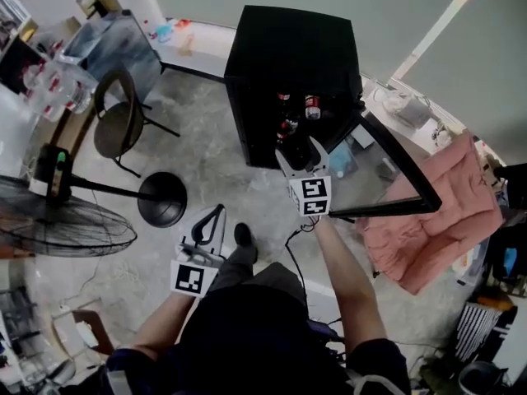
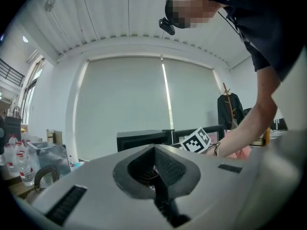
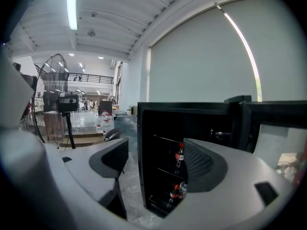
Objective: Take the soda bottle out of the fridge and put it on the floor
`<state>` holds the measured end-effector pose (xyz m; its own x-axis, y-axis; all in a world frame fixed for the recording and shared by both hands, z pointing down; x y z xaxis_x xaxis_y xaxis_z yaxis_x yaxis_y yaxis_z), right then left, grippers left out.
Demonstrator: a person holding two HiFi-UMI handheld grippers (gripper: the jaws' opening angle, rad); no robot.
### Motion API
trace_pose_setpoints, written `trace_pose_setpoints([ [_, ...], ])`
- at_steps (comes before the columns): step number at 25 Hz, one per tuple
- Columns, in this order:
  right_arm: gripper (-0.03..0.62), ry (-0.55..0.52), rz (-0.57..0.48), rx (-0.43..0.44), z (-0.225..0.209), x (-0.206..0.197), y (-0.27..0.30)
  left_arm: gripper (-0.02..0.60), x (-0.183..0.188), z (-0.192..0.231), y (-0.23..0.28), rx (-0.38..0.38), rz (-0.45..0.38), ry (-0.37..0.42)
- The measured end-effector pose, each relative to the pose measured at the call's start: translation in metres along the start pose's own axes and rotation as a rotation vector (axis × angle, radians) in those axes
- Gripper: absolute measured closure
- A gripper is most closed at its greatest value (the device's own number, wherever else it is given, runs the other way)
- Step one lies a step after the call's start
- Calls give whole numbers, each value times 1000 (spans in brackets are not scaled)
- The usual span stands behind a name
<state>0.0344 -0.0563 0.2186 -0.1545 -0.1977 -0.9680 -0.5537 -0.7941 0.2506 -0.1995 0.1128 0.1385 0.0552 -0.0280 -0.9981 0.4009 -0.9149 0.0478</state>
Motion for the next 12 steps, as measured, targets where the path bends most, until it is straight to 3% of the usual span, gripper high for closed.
trace_pose_setpoints([
  [5, 237, 16, 34, -47, -31, -25, 63, 558, -14, 24, 45, -37, 10, 7],
  [12, 237, 57, 58, -79, -87, -71, 134, 558, -37, 30, 91, -3, 63, 6],
])
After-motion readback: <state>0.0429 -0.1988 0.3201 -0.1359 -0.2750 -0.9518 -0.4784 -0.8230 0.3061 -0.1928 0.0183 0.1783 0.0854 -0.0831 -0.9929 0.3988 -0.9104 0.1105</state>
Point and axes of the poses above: the fingertips, and each gripper's own axes: y forward along the fingers, z to its left, x out of its top, the point moved 7 cm from there along -y, backward along the fingers, and after that the axes turned 10 degrees about x, right-handed, at the moved point
